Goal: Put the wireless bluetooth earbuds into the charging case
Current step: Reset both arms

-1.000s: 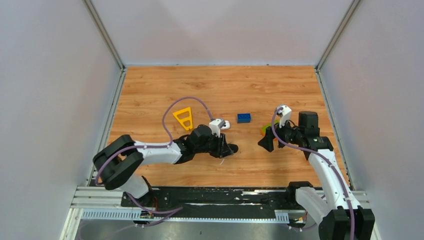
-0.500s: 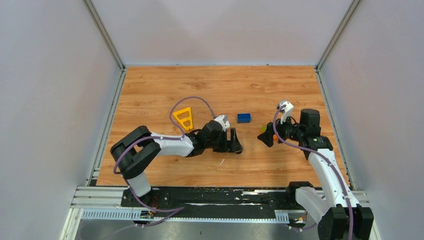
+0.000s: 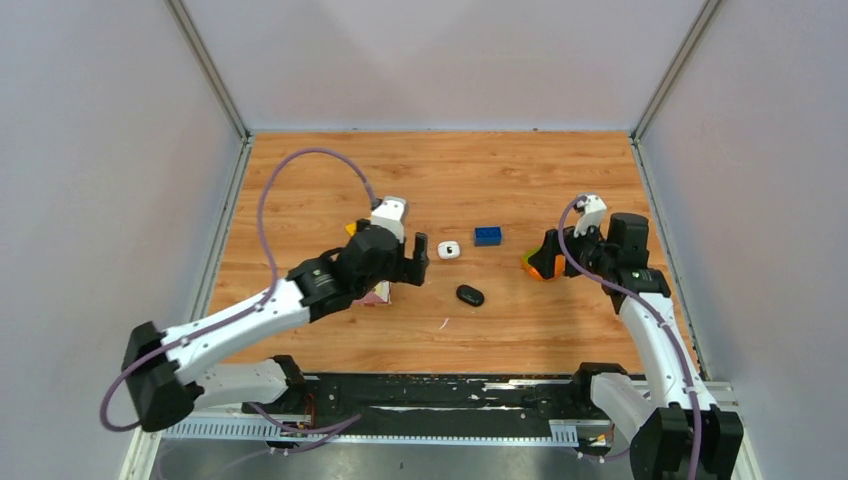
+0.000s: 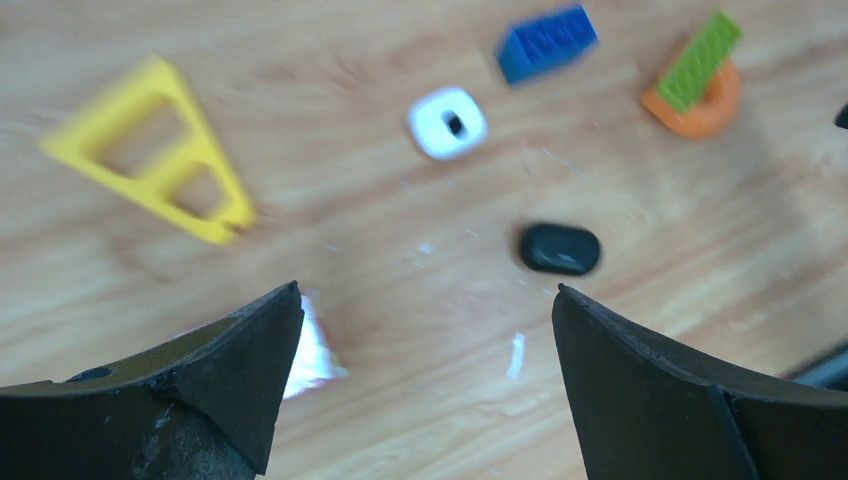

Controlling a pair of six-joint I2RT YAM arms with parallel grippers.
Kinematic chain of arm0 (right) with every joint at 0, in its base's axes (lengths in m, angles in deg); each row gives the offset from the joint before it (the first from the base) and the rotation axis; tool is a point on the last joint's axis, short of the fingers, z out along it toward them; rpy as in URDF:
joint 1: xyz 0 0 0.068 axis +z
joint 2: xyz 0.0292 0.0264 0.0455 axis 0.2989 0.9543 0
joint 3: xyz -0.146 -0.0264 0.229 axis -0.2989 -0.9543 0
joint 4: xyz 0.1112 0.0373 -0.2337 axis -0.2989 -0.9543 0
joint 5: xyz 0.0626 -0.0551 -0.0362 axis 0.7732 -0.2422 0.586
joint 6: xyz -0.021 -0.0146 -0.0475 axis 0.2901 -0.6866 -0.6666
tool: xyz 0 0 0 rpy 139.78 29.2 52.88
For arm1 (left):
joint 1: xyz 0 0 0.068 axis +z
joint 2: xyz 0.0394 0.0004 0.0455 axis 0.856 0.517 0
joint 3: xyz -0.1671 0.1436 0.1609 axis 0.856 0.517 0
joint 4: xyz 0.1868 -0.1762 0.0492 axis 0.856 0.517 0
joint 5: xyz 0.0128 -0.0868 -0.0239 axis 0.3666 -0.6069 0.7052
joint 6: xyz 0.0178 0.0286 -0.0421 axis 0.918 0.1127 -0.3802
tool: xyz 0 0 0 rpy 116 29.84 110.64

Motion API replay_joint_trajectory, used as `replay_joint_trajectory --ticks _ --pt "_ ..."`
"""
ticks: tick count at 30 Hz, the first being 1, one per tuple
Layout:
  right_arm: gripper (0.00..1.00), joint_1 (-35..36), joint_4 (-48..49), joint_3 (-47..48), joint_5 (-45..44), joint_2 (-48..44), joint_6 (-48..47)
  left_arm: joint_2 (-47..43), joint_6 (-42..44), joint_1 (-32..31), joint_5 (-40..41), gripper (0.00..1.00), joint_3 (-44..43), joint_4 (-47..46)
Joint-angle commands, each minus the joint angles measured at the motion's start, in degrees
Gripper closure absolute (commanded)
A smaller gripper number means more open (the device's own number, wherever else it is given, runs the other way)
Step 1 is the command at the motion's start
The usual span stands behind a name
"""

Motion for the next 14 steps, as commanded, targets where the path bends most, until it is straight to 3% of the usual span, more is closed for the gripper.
replay_joint_trajectory --ticks 1,3,6,10,14 --pt "0.1 -0.4 -0.2 6.7 -14.0 1.9 7.5 -12.4 15.0 0.2 23.8 0.0 3.3 3.4" --pt "0.09 -0.4 -0.9 8.2 -17.5 1.6 7.3 -19.3 17.6 1.9 29.3 0.0 6.9 0.7" --pt "0.09 -0.4 -1.7 11.4 -19.0 1.8 6.7 -25.4 20.3 7.4 29.0 0.0 11.2 -2.7" --pt "0.1 -0.4 -4.4 16.9 -18.9 4.1 6.2 -26.8 25.2 12.7 27.1 0.0 14.6 -6.9" --pt "0.12 -0.4 -3.0 16.4 -13.8 4.9 7.0 -26.0 27.0 13.7 23.7 0.0 18.6 -10.5"
